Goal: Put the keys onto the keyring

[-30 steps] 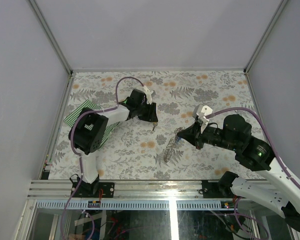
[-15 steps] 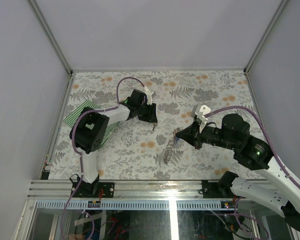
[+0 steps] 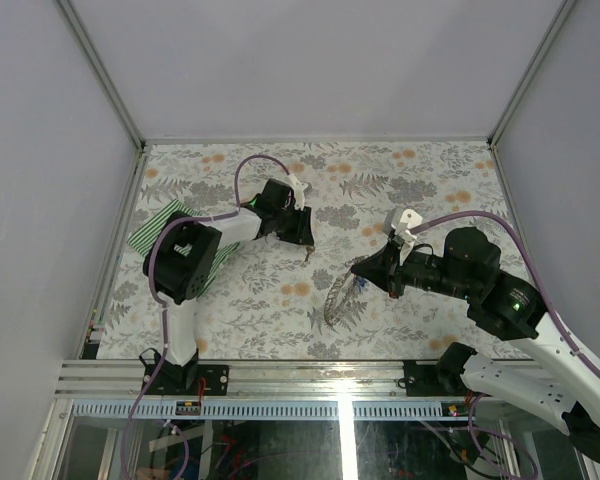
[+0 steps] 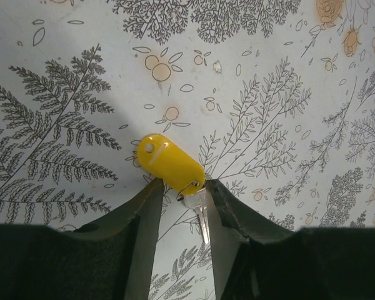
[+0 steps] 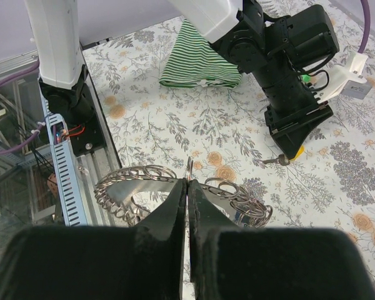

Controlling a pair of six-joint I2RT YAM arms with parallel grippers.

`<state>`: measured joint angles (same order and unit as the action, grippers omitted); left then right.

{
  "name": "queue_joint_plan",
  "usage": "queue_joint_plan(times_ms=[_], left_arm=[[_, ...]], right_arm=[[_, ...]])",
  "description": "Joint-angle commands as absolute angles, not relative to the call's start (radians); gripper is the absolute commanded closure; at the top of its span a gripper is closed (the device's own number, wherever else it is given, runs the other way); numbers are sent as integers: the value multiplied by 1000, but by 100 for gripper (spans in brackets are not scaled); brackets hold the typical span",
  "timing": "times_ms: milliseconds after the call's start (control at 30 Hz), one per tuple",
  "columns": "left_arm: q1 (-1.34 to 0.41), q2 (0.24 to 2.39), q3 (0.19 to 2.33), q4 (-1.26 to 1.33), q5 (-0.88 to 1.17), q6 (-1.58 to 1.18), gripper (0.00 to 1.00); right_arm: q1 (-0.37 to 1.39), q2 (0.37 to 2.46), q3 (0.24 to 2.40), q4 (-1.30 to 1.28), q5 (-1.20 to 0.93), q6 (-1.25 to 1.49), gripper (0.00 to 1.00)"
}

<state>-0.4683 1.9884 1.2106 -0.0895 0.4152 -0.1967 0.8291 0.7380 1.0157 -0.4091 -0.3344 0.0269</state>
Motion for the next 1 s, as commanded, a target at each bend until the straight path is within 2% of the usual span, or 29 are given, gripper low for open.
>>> queue_joint_plan(times_ms=[0,67,200,500,967], left_arm=[[-467,2033,1223,-88,421,-179,68],[-468,2037,1224,-87,431,-179,74],[-472,2039,1223,-85,435,-181,79],[-475,2006,1194,-61,448,-177,100],[-474,1688,1014,98,552,-151,100]], right_arm=[[829,726,1020,-316,-353,41,100],[829,726,1021,-317,-353,42,100],[829,725,1019,-318,-353,43,100],[829,729,1022,-313,-360,48,100],[830,726,1028,-312,-335,41,100]])
